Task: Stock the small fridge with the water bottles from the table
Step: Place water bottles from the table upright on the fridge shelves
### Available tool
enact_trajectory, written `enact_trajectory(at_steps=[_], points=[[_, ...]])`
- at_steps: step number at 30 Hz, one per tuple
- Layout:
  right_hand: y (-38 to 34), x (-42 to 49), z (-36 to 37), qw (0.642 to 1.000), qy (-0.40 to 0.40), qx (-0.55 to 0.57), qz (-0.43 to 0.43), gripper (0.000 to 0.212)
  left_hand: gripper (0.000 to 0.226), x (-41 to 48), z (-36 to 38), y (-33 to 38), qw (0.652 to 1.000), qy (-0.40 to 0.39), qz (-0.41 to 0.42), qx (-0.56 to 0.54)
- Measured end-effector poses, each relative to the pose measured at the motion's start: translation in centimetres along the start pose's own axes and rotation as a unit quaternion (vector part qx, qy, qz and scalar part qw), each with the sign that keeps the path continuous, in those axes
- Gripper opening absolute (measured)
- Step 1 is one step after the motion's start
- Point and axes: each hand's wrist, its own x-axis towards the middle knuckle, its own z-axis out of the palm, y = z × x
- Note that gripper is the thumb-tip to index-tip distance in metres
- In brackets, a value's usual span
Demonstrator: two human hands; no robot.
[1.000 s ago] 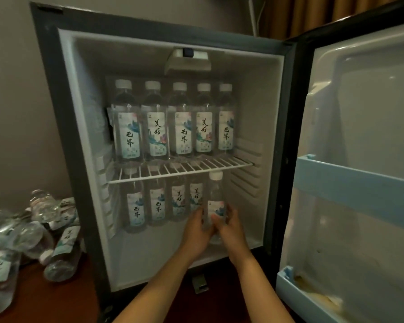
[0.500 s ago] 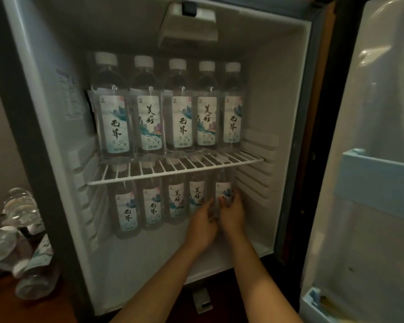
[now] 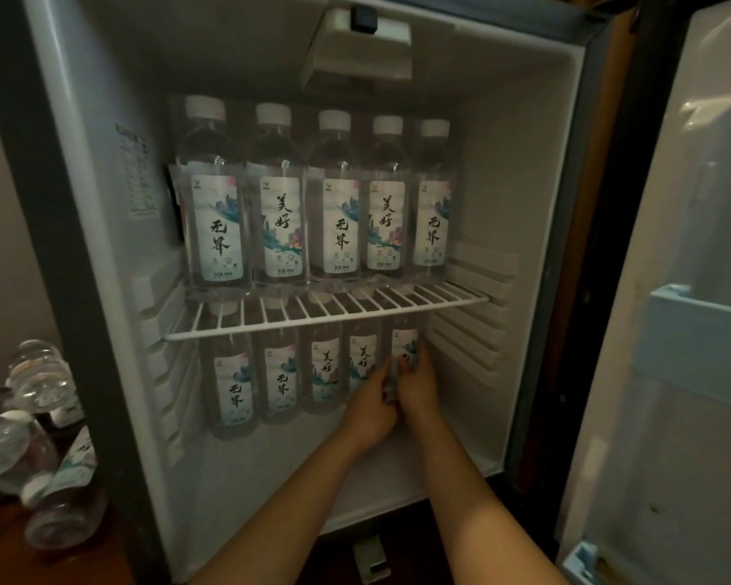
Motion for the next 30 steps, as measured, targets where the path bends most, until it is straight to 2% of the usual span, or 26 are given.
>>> enact_trajectory(at_steps=[6,13,17,21,26,30], points=[[0.4,-1.9,0.1,0.994,0.053,-0.074,0.062,0.03,0.063,-1.2,-0.7,0.2,0.999,-0.011,-0.036,-0.018],[-1.6,-5.9,-1.0,0.995,0.03,-0.076,0.057,0.028,0.051,-5.2,-2.8,1.0,0.998,0.044,-0.052,-0.014],[-3.5,-9.5,-1.0,0.997,-0.048,0.005,0.058,0.026,0.037,-8.9,-4.4,1.7,0.995,0.075,-0.057,-0.017],[-5.9,-13.2,-1.0,0.984,-0.153,0.005,0.092,0.023,0.029,-13.8,-7.0,2.3,0.994,0.088,-0.059,0.001],[-8.3,-18.4,1.0,0.955,-0.275,-0.033,0.102,0.016,0.037,-20.3,-12.1,1.5,0.987,0.12,-0.096,0.037],[-8.7,-22.4,3.7,0.917,-0.384,-0.06,0.092,0.014,0.04,-25.0,-17.1,0.1,0.973,0.186,-0.117,0.066]])
